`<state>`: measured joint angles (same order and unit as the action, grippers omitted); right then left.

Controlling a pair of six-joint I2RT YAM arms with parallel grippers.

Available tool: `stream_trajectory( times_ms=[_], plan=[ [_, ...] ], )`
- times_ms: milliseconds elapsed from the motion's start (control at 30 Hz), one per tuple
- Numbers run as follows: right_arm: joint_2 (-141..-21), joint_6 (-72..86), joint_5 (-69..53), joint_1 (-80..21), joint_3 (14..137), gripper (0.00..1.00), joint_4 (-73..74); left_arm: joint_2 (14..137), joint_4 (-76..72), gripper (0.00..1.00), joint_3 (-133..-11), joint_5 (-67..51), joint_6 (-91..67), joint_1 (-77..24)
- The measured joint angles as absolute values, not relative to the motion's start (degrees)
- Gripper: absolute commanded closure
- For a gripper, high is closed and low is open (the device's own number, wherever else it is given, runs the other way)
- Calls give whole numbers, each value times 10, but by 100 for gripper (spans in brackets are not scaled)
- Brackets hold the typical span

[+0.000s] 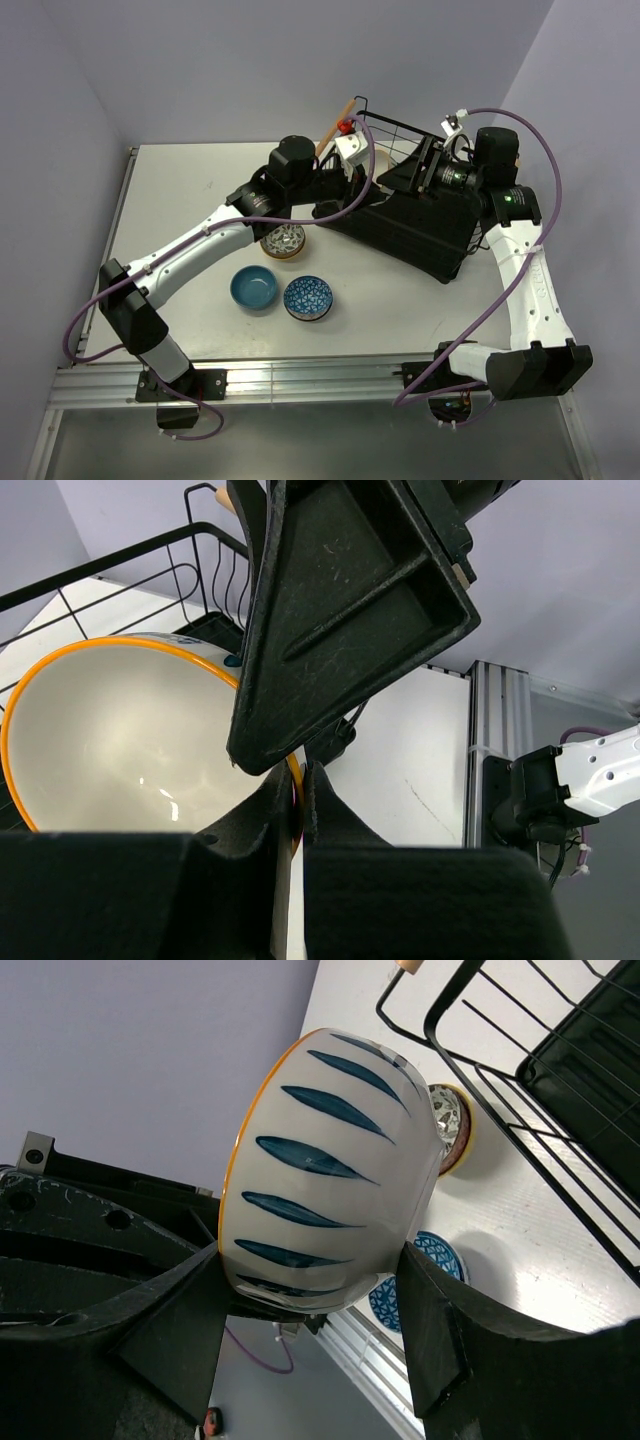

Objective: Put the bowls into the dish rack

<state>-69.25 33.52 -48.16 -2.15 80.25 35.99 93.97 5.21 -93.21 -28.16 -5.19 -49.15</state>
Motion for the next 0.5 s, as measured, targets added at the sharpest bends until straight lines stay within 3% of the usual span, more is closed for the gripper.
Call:
stream_trajectory(
  times_ms=[233, 500],
  plan=[
    [-693, 325, -474, -22, 802, 100, 360, 940, 54, 56, -932, -288, -50, -494],
    [-697, 310, -472, -3, 802, 100, 360, 940, 55, 32, -932, -293, -51, -500]
  ],
)
